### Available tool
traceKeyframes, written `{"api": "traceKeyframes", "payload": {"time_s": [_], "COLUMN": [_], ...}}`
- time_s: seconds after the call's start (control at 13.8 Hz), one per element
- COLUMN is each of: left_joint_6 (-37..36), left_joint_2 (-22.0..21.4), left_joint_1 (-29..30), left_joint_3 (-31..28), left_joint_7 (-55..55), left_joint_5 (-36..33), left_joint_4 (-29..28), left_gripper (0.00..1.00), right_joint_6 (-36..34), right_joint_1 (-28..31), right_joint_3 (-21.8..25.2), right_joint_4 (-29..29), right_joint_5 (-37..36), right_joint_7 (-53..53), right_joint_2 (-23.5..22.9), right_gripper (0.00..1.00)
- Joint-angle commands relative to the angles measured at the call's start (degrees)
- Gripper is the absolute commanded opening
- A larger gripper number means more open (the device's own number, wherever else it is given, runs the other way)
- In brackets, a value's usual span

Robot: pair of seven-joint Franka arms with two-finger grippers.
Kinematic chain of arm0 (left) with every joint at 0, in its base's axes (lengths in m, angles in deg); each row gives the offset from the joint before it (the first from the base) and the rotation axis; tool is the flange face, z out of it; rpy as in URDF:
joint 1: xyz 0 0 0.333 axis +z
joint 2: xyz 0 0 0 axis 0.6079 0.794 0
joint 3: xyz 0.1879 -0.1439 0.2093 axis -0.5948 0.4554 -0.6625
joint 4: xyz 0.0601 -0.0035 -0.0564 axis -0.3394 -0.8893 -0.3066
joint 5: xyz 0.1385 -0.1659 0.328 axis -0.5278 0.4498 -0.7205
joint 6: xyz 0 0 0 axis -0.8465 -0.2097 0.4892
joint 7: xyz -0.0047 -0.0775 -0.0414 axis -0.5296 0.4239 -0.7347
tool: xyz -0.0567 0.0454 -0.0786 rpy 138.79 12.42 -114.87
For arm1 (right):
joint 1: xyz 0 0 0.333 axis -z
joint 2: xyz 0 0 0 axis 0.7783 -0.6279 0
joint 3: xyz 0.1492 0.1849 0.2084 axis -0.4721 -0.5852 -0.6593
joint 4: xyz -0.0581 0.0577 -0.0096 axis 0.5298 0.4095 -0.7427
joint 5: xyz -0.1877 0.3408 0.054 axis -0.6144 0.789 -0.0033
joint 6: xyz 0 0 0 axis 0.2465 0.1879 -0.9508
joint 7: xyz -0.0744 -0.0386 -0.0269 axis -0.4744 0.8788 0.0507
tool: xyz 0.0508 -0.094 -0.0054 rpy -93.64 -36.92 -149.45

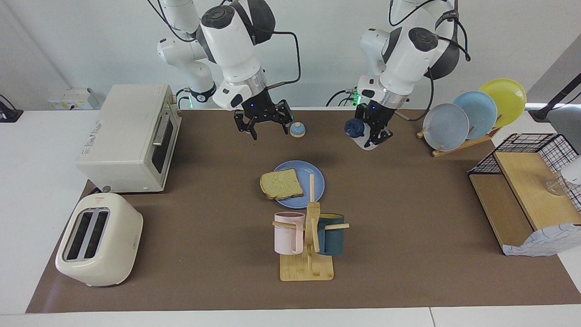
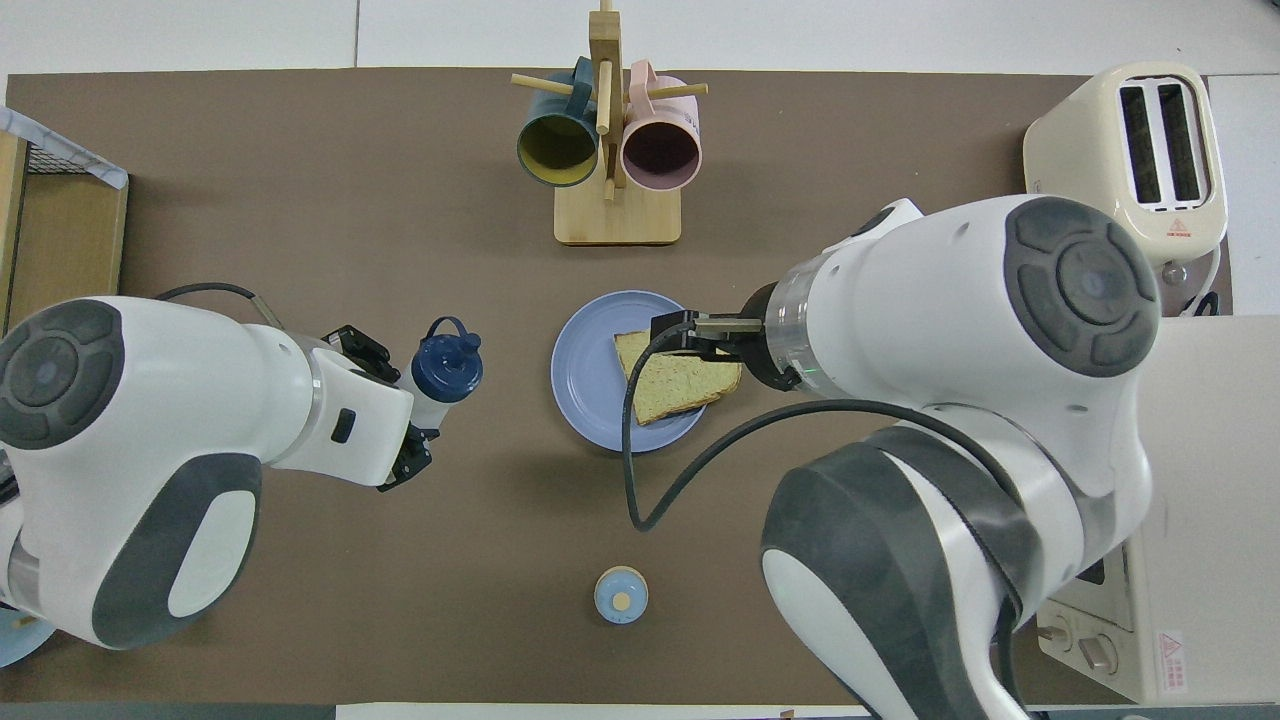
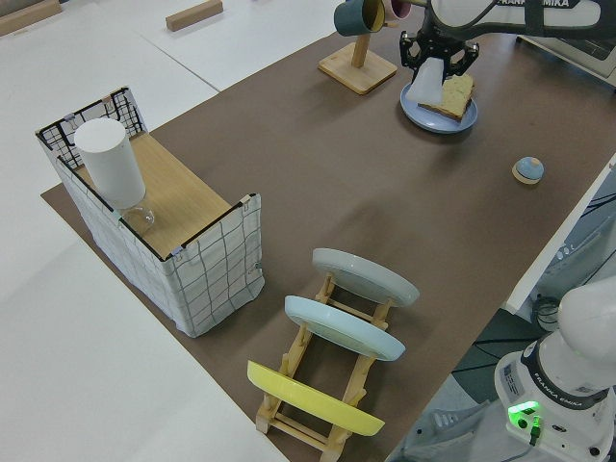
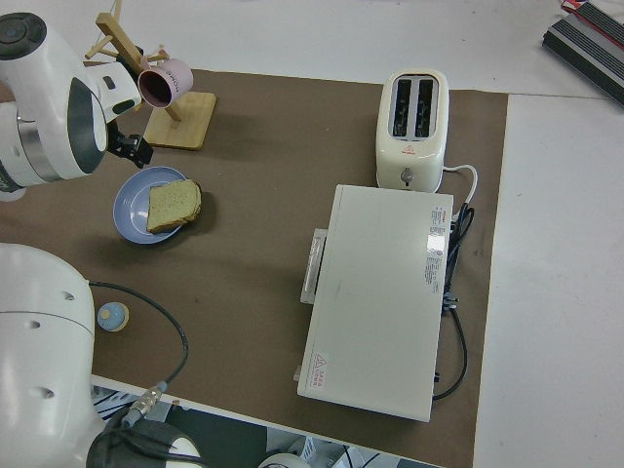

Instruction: Put bread on plate and add seasoning

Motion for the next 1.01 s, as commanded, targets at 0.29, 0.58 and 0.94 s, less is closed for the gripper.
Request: {"api": "traceKeyframes", "payload": {"time_s": [0.29,0.58,0.94], "left_joint_6": [-3.78,-3.42,-2.55], "left_joint_2": [-9.34,-9.69,-10.31], "left_joint_1": [-0.37,-0.37,-0.37], "left_joint_3": [4.87,6.10,6.10], "left_joint_7": [8.02,7.84,7.75], "left_joint_5": [-3.44,-3.45,-3.45], "left_joint_4": [-7.39,-7.48,-7.92], "left_gripper": [0.00,0.00,0.00], "right_joint_6": [-3.06,3.98,5.83], "right_joint_1": [-2.49,-5.76,-7.78], "right_joint_3": [-3.65,-3.65,-3.83], "right_joint_4": [9.71,6.12,1.37], "right_joint_5": [7.69,7.69,7.69], "right_joint_7": [-14.44,-16.84,-16.93], "right_joint_2": [0.31,1.53,3.91], "right_gripper": [0.62,0.51,0.47]}}
